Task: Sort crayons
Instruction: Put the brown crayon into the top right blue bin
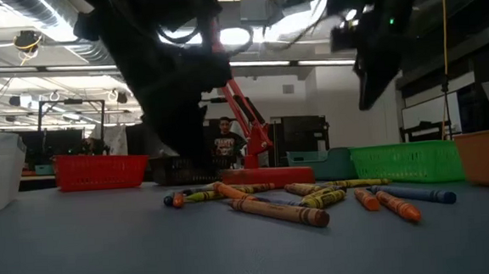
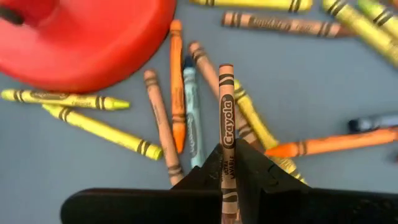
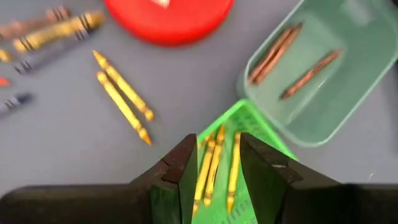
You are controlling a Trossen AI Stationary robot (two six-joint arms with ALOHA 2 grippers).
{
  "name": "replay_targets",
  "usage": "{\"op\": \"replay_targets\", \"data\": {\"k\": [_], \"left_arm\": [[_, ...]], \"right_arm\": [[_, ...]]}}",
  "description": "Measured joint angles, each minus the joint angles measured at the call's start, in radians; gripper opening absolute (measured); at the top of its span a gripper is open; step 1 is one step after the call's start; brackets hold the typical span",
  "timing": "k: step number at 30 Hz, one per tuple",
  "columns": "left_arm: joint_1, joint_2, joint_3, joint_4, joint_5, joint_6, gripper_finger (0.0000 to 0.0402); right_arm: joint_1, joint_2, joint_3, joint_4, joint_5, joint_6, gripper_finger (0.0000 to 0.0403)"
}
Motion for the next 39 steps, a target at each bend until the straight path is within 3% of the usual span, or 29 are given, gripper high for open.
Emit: {"op": "replay_targets", "data": {"k": [5, 17, 23, 39], "left_arm": [[0.015, -0.015, 0.0, 0.18, -0.003, 0.005, 0.0005], [0.098, -0.015, 0.0, 0.719, -0.004, 0.193, 0.0005], [0.129, -0.015, 0.0, 0.821, -0.004, 0.218, 0.0005], [0.13, -0.015, 0.0, 0.938, -0.001, 0.276, 0.0005]], "right_arm": [[0.0, -0.095, 0.0, 0.1, -0.055, 0.0, 0.012], [0.001, -0.147, 0.0, 0.336, -0.379, 0.0, 0.012], [0.0, -0.147, 0.0, 0.378, -0.474, -0.054, 0.012], [0.0, -0.147, 0.0, 0.372, -0.5, -0.102, 0.012]]}}
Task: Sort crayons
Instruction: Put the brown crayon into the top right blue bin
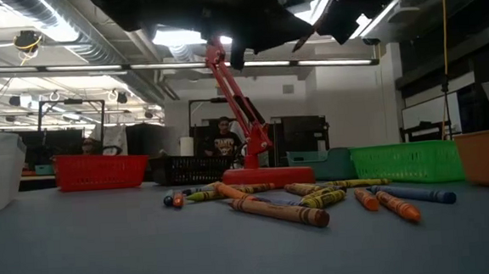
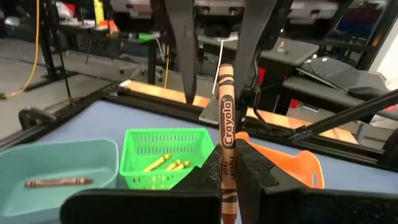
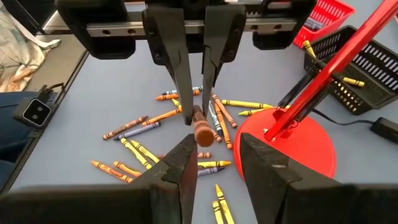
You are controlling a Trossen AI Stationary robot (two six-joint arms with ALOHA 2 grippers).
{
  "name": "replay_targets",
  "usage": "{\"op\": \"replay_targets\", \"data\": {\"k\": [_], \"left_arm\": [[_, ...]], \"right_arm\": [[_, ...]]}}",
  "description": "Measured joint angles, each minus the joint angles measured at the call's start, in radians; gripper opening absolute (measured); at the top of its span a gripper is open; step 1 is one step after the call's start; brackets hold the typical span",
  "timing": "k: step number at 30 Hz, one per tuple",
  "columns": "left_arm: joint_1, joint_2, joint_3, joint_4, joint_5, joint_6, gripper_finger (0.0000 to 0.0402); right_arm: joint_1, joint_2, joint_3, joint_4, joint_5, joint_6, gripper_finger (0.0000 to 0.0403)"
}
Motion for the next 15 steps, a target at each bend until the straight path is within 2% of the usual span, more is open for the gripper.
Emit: {"op": "replay_targets", "data": {"k": [15], "left_arm": [[0.02, 0.0, 0.0, 0.007, 0.0, 0.009, 0.0005]], "right_arm": [[0.001, 0.002, 0.0, 0.04, -0.033, -0.001, 0.012]]}}
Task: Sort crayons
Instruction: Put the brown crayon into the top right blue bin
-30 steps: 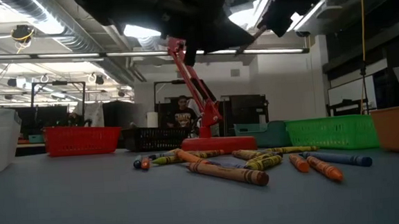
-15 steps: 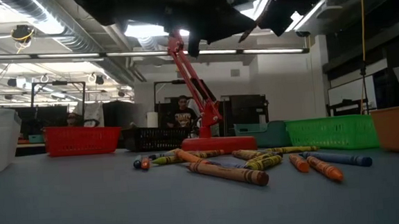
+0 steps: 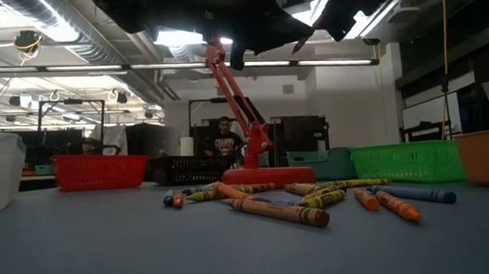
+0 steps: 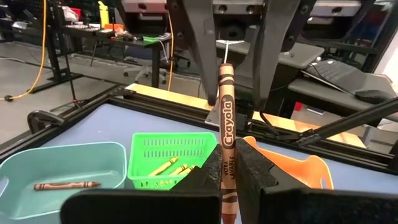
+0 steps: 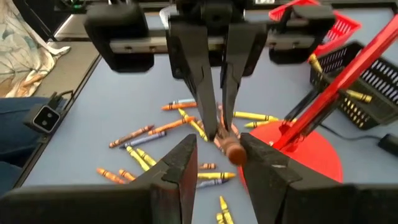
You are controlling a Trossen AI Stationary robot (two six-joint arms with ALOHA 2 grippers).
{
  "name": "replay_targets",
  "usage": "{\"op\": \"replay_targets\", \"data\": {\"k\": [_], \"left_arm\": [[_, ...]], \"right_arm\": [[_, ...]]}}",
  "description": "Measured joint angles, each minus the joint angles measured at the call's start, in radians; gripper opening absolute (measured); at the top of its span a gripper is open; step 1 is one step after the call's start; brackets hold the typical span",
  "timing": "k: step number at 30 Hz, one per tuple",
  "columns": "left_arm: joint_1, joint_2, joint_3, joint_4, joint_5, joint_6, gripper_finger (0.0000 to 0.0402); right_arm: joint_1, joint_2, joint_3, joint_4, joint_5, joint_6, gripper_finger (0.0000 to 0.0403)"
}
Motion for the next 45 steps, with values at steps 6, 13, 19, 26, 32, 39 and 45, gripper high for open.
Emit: {"op": "replay_targets", "data": {"k": [6, 13, 19, 26, 32, 39, 45], "left_arm": [[0.0, 0.0, 0.0, 0.0, 0.0, 0.004, 0.0005], [0.0, 0.0, 0.0, 0.0, 0.0, 0.005, 0.0005], [0.0, 0.0, 0.0, 0.0, 0.001, 0.005, 0.0005], [0.0, 0.0, 0.0, -0.001, 0.001, 0.006, 0.0005], [0.0, 0.0, 0.0, -0.003, -0.006, 0.006, 0.0009], [0.002, -0.001, 0.001, -0.026, -0.015, 0.012, 0.0064], [0.0, -0.001, 0.001, -0.126, -0.037, 0.012, 0.0099]], "right_arm": [[0.0, 0.0, 0.0, 0.031, 0.0, 0.0, 0.012], [0.0, 0.0, 0.0, 0.017, 0.0, 0.0, 0.0119], [0.0, 0.0, 0.0, 0.009, 0.0, 0.0, 0.0085], [-0.001, 0.0, 0.0, 0.009, 0.0, 0.001, 0.0021], [-0.001, 0.0, 0.0, 0.009, 0.031, 0.001, 0.0021], [-0.001, 0.0, 0.0, 0.004, 0.15, -0.002, 0.0025], [-0.001, 0.0, 0.0, -0.1, 0.427, -0.029, 0.0015]]}}
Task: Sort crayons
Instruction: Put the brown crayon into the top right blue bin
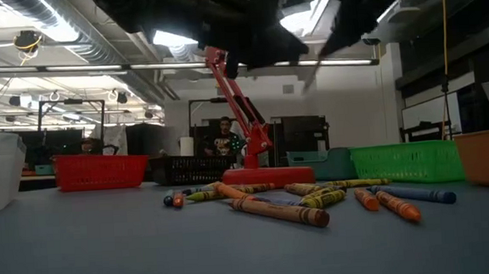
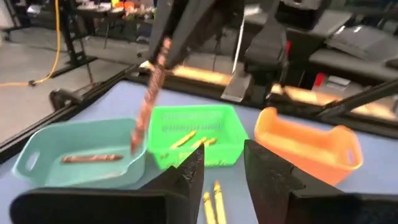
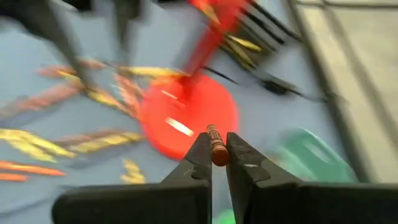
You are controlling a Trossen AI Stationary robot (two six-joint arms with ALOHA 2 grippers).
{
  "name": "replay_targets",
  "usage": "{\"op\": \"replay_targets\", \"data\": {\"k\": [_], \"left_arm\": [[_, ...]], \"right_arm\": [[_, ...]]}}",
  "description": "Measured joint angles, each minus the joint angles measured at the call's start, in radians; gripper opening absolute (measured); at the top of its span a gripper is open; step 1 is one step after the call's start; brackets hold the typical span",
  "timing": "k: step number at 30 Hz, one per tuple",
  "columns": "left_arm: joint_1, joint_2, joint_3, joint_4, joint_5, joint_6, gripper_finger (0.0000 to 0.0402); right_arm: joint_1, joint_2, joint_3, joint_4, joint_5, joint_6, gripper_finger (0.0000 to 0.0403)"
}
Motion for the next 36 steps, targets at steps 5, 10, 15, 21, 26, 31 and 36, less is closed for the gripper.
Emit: {"op": "replay_targets", "data": {"k": [5, 10, 15, 21, 26, 31, 36], "left_arm": [[-0.001, 0.0, 0.0, -0.093, -0.001, 0.0, 0.0101], [0.0, 0.0, 0.0, -0.163, -0.001, 0.0, 0.0101], [-0.007, 0.0, 0.0, -0.243, 0.016, -0.001, 0.0101], [-0.033, 0.0, 0.0, -0.361, 0.02, -0.003, 0.01], [-0.054, 0.0, 0.0, -0.442, 0.084, -0.016, 0.0101], [-0.075, 0.0, 0.0, -0.521, 0.19, -0.03, 0.0101], [-0.098, 0.0, 0.0, -0.575, 0.328, 0.004, 0.0101]], "right_arm": [[-0.001, 0.014, -0.002, -0.061, 0.28, -0.025, 0.0033], [-0.039, 0.059, -0.053, 0.006, 0.315, -0.096, 0.0036], [-0.099, 0.134, -0.09, 0.065, 0.316, -0.104, 0.0037], [-0.13, 0.225, -0.091, 0.099, 0.318, -0.104, 0.0038], [-0.131, 0.283, -0.091, 0.144, 0.323, -0.104, 0.0039], [-0.131, 0.32, -0.091, 0.173, 0.325, -0.104, 0.0056], [-0.131, 0.325, -0.092, 0.18, 0.325, -0.104, 0.0096]]}}
